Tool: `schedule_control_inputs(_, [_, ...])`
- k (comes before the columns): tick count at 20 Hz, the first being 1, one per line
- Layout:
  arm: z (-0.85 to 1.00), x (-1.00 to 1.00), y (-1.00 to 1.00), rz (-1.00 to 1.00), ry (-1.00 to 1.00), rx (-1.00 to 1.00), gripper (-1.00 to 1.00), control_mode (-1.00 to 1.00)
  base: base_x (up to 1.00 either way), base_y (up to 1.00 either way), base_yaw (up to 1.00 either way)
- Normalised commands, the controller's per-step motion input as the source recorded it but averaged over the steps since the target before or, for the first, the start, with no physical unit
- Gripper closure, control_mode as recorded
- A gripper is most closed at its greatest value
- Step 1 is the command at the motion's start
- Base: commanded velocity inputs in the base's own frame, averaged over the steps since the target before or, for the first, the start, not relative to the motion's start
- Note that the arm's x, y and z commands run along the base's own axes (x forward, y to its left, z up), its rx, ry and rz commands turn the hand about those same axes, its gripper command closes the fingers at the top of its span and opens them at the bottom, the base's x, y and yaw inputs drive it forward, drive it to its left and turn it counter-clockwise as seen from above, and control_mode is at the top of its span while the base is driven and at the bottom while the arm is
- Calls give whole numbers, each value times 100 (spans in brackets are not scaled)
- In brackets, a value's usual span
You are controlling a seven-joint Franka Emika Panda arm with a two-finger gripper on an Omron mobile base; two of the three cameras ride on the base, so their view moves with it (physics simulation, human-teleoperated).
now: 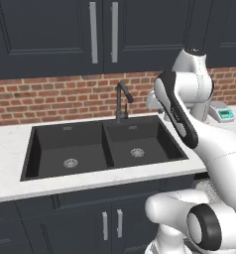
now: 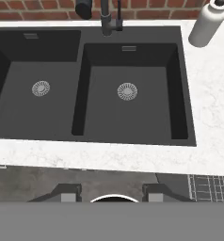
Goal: Pick up the cup and bowl from the counter, place them in the dishwasher, and close the dishwasher door.
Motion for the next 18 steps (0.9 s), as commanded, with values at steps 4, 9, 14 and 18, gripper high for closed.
schedule_control_inputs(4, [0, 0, 0, 0, 0, 0, -100, 100, 0, 0, 0])
schedule_control_inputs(9, [0, 0, 0, 0, 0, 0, -100, 100, 0, 0, -13])
schedule_control_inputs(14, [0, 0, 0, 0, 0, 0, -100, 100, 0, 0, -50])
schedule_control_inputs(18, [0, 0, 0, 0, 0, 0, -100, 100, 0, 0, -70])
